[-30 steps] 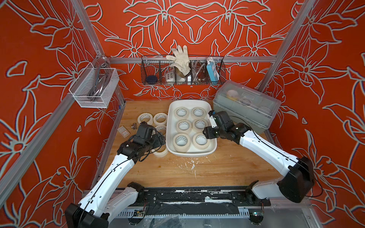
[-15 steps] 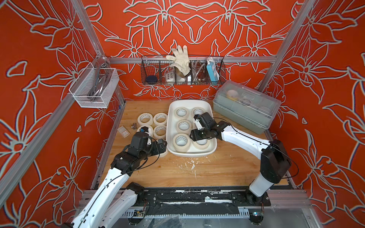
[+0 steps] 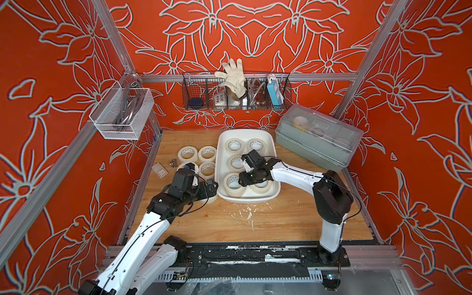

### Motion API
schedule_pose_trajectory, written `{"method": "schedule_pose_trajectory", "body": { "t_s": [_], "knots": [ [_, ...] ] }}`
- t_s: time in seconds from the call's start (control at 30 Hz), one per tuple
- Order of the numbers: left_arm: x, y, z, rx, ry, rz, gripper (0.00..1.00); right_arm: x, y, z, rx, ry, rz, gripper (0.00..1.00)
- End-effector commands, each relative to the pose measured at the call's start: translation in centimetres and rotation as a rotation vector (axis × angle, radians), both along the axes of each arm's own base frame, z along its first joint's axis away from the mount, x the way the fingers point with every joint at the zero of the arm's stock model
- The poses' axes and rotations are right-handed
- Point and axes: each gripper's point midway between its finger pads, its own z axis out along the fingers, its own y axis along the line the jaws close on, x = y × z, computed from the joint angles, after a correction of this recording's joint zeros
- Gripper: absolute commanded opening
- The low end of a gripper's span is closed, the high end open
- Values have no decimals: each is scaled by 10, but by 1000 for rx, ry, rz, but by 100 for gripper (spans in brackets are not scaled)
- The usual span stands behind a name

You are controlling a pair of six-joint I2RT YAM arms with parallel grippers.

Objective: Take out the art tape in the storage box
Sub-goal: Pick up the art tape from the storage box.

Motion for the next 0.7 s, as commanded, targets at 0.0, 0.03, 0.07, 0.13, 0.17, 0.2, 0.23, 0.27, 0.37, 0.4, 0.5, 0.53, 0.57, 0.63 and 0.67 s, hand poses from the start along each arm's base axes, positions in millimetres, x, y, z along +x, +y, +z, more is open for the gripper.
{"method": "schedule_pose_trajectory", "body": {
  "t_s": [0.0, 0.03, 0.07, 0.13, 0.17, 0.2, 0.23, 0.27, 0.37, 0.4, 0.5, 0.53, 0.57, 0.63, 0.67],
  "knots": [
    [3, -6, 11, -20, -27, -20, 98, 5, 7, 1, 0, -4, -8, 45],
    [4, -7, 11, -25, -27, -26, 98, 5, 6, -1, -6, -1, -12, 38],
    [3, -9, 13, -31, -26, -41, 98, 5, 6, 0, -8, -1, -15, 30],
    [4, -14, 18, -44, -28, -61, 98, 6, 7, 4, 5, -7, -20, 19],
    [4, -16, 22, -46, -30, -72, 98, 6, 7, 8, 11, -14, -22, 15],
    [4, -17, 25, -40, -32, -78, 98, 6, 5, 11, 12, -20, -24, 13],
    [5, -18, 29, -29, -37, -81, 98, 6, 5, 15, 13, -30, -27, 10],
    [6, -18, 32, -13, -43, -82, 98, 8, 3, 22, 15, -45, -30, 8],
    [9, -20, 39, 27, -49, -93, 98, 9, -4, 42, 12, -93, -37, 5],
    [10, -22, 41, 37, -48, -99, 98, 9, -6, 49, 12, -111, -38, 4],
    [12, -28, 48, 90, -57, -127, 98, 9, -17, 72, 1, -168, -41, 3],
    [13, -31, 51, 111, -64, -137, 98, 9, -20, 80, -4, -186, -39, 2],
    [14, -33, 55, 135, -73, -145, 98, 8, -24, 87, -13, -201, -39, 2],
    [16, -39, 57, 175, -70, -164, 98, 7, -30, 101, -20, -225, -39, 2],
    [18, -42, 59, 190, -72, -172, 98, 5, -33, 108, -24, -236, -38, 2]
  ]
}}
